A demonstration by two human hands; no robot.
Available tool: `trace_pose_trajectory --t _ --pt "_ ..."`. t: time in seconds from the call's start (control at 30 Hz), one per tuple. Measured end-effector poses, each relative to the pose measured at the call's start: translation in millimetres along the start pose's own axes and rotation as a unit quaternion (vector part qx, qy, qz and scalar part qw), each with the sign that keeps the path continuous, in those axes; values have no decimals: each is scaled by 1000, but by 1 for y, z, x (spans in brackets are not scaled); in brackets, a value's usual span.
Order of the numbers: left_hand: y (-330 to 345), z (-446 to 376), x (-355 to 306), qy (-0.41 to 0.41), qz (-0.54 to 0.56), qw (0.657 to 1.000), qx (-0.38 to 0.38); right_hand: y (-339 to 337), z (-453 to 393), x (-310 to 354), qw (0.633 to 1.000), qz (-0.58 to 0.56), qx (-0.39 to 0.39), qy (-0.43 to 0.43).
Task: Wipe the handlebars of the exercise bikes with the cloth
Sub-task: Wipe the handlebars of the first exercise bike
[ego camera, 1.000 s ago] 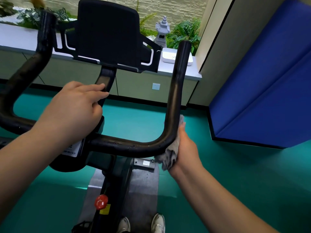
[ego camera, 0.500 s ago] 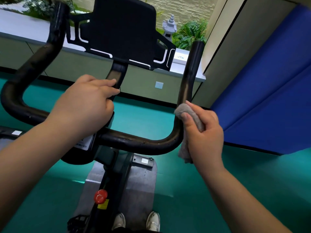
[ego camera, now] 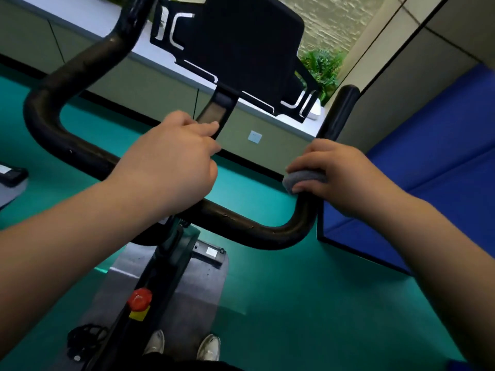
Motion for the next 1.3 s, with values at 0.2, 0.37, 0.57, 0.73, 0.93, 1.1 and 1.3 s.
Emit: trace_pose_trajectory --t 0.2,0.37,0.57,0.73,0.93,1.1,1.3 --pt "-2 8 -3 10 24 1000 2 29 -4 25 975 11 219 -37" --pt "-5 9 -3 8 30 1000 1 15 -12 21 980 102 170 -8" --pt "-5 11 -3 12 33 999 -12 29 -3 35 971 79 224 24" --pt "-8 12 -4 15 40 999 -25 14 -15 30 967 172 184 40" --pt "-9 13 -5 18 45 998 -34 27 -4 32 960 102 246 85" --pt "-9 13 -5 19 46 998 -33 28 -2 40 971 129 192 53" --pt "-10 13 -3 14 50 998 -37 7 8 14 989 47 91 110"
Point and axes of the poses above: each hand's wrist, its own z-axis away from the middle knuckle, its own y-axis out of the palm, x = y × z, the point moved 10 cm from there along -z, towards the middle knuckle, and after that the axes turned 7 degrees about z, right-handed, at the moved point
